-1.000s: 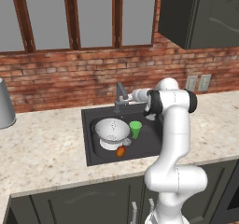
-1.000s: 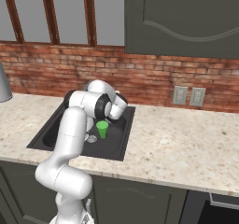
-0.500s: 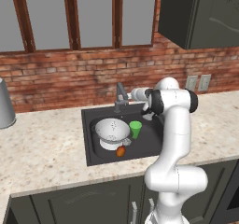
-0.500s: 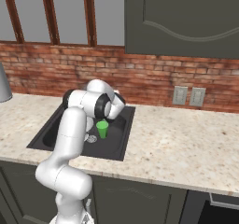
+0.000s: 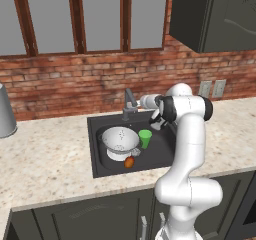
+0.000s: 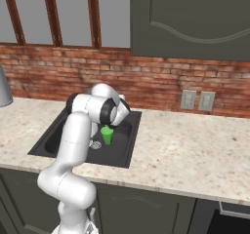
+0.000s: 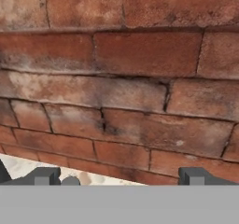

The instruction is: Pick the cup and colander and place them in the sink. Then turn on the water.

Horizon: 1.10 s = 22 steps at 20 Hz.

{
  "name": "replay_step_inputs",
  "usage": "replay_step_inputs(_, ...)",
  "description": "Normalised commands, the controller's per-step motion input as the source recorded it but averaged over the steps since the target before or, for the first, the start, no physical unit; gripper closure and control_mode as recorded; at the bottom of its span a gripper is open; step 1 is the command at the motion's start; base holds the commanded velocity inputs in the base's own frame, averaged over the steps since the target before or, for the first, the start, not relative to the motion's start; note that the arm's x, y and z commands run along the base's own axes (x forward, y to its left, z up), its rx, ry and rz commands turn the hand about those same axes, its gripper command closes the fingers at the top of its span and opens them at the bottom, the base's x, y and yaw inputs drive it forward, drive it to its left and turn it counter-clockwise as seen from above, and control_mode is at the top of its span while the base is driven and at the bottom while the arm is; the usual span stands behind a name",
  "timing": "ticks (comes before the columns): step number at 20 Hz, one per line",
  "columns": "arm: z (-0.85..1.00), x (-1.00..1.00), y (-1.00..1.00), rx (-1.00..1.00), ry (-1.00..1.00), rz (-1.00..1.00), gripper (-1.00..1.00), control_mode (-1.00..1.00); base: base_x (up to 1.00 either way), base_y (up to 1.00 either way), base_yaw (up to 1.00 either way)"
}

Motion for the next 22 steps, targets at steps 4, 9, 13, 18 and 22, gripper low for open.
replay_step_inputs(4,-0.16,0.0,-0.01,0.0,0.0,0.0,-1.0,-1.0,0.0,0.0,0.0)
replay_step_inputs(9,-0.11,0.0,-0.05,0.0,0.0,0.0,-1.0,-1.0,0.0,0.0,0.0)
replay_step_inputs(13,-0.15,0.0,-0.17,0.01,-0.03,0.0,-1.0,-1.0,0.0,0.0,0.0)
replay_step_inputs(18,-0.08,-0.02,-0.39,0.05,-0.01,0.0,-1.0,-1.0,0.0,0.0,0.0)
replay_step_inputs(22,-0.03,-0.03,-0.39,0.06,0.0,0.0,-1.0,-1.0,0.0,0.0,0.0)
